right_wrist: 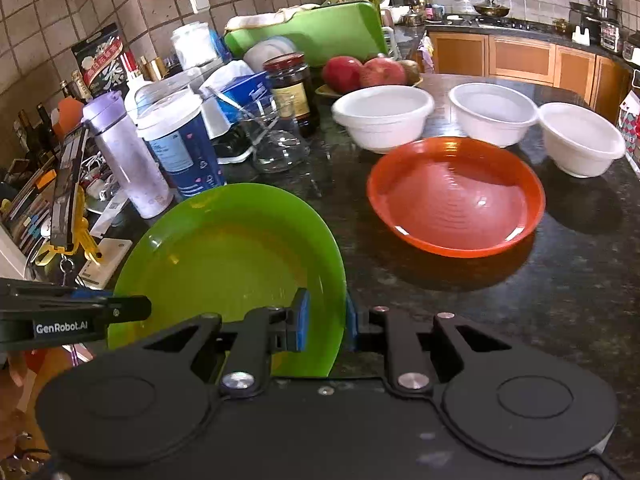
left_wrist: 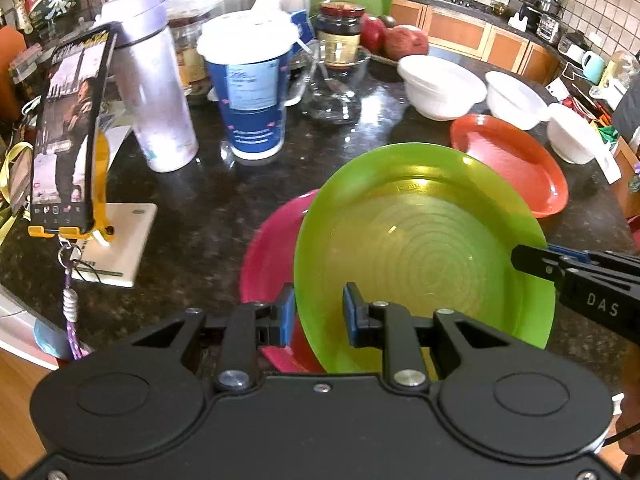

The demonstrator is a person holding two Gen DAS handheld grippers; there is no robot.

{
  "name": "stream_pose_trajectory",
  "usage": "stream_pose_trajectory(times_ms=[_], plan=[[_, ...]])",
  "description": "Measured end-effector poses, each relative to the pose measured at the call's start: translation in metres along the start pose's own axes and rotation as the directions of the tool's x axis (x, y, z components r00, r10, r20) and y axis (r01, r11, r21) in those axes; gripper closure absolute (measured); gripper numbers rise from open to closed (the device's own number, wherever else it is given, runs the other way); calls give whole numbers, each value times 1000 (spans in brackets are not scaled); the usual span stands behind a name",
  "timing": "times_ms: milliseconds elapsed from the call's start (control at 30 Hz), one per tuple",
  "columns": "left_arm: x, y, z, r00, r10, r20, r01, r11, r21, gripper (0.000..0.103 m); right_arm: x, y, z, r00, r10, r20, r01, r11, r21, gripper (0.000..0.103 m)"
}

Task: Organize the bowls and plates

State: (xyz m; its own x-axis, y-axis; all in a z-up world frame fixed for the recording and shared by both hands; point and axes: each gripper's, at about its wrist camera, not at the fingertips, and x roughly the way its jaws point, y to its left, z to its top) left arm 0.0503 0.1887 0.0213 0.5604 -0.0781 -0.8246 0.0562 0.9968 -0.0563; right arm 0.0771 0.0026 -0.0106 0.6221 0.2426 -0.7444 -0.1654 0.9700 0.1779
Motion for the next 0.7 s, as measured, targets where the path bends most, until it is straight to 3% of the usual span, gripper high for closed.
stream_pose_trajectory(times_ms=[300,700], plan=[[15,31,6,999,-43,-22,43,999,22,71,22,23,2,999,-41,-15,41,999,23,82],[31,41,10,993,-101,-52,104,993,48,71,32,26,1,995,-91,-35,93,994,53,82]])
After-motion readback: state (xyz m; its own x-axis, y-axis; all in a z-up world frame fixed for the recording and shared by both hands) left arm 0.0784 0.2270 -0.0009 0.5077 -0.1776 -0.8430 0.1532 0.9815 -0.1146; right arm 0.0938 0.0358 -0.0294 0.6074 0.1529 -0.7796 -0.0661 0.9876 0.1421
